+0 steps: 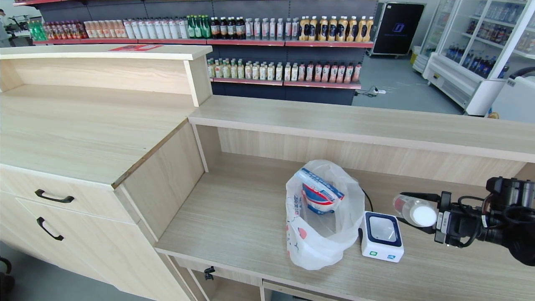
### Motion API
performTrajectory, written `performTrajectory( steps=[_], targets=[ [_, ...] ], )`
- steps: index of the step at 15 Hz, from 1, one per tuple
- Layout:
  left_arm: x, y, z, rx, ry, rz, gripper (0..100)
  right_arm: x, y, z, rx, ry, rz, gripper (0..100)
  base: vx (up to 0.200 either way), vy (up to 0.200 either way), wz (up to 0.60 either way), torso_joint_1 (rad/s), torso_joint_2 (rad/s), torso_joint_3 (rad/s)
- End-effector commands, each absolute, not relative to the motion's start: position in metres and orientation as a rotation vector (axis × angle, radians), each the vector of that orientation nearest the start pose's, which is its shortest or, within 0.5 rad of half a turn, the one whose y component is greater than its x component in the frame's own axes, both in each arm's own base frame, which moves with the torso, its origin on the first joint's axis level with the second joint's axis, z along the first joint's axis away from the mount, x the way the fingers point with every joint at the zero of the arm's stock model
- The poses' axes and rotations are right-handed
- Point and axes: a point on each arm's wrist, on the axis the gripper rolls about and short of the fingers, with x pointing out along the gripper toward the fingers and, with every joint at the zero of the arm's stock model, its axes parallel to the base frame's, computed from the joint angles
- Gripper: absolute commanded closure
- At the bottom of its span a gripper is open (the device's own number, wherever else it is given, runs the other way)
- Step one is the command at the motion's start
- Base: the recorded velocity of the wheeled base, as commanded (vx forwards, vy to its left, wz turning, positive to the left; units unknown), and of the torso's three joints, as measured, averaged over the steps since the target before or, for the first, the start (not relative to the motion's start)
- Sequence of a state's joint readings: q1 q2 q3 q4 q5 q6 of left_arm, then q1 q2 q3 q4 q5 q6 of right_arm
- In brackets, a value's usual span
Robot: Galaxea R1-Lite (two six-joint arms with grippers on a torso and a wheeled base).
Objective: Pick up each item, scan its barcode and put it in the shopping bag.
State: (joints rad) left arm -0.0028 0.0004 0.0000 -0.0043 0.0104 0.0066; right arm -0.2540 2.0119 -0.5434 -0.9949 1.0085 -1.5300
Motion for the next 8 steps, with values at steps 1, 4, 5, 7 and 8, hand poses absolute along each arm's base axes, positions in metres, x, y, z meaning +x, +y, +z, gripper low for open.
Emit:
performTrajectory(
  steps=[1,4,5,7,8],
  targets=[
    [-0.0228,0.0003,0.0760,0.006,-0.005,0.008,0,0.2978,-0.0573,0.0623,-1.153,-0.245,0.855,100,0.000,0.000,0.00,0.000,0.00,0.000],
    [-0.0228,0.0003,0.0760,0.006,-0.005,0.008,0,0.2982,-0.0568,0.0618,-1.159,-0.262,0.865,100,0.000,0.000,0.00,0.000,0.00,0.000],
    [-0.0228,0.0003,0.0760,0.008,-0.005,0.008,0,0.2982,-0.0563,0.0616,-1.159,-0.263,0.867,100,0.000,0.000,0.00,0.000,0.00,0.000],
    [-0.0228,0.0003,0.0760,0.008,-0.005,0.008,0,0.2981,-0.0539,0.0629,-1.162,-0.270,0.871,100,0.000,0.000,0.00,0.000,0.00,0.000],
    [-0.0228,0.0003,0.0760,0.008,-0.005,0.008,0,0.2983,-0.0540,0.0636,-1.166,-0.273,0.870,100,0.000,0.000,0.00,0.000,0.00,0.000]
  ],
)
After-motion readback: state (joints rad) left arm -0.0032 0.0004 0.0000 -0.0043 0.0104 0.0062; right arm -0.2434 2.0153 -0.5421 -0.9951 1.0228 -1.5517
